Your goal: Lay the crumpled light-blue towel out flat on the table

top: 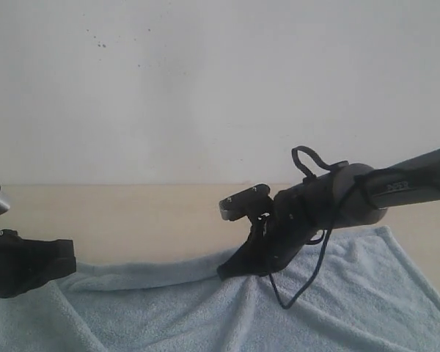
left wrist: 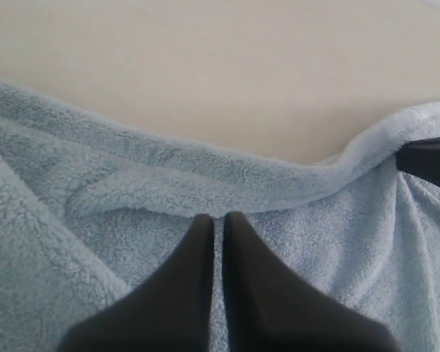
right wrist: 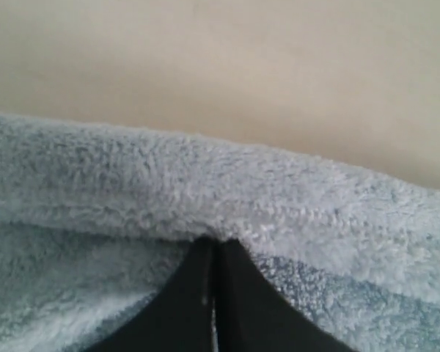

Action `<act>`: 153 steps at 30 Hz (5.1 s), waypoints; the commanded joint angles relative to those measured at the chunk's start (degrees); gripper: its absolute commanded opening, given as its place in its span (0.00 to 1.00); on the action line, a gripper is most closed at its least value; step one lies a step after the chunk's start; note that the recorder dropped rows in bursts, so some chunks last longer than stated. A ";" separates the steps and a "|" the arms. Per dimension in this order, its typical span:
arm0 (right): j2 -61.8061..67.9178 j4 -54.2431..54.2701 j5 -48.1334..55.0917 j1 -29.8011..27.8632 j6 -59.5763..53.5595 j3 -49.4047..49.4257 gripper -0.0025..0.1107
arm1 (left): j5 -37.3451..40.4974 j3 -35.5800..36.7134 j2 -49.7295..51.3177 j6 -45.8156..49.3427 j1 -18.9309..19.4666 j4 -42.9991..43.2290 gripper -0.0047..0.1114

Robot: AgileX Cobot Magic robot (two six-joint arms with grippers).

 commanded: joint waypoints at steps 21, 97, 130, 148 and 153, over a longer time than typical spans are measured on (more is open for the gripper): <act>2.68 -2.08 6.72 -5.81 -0.50 -11.86 0.02 | -1.24 -0.43 2.22 3.27 -0.35 -3.71 0.08; -0.28 -12.65 20.72 -30.97 2.95 -11.86 0.02 | -4.27 -2.75 7.21 5.60 -3.70 0.21 0.08; -31.31 7.97 -0.48 -27.38 -3.63 38.18 0.02 | 12.46 -2.25 7.31 0.84 -3.70 8.29 0.08; -45.92 -13.10 -0.70 -30.41 14.70 57.56 0.02 | 6.04 -3.34 7.31 0.38 -3.70 6.78 0.08; -45.81 -16.76 -1.79 -34.58 20.45 57.56 0.02 | 5.65 -3.34 7.31 -0.68 -3.70 6.78 0.08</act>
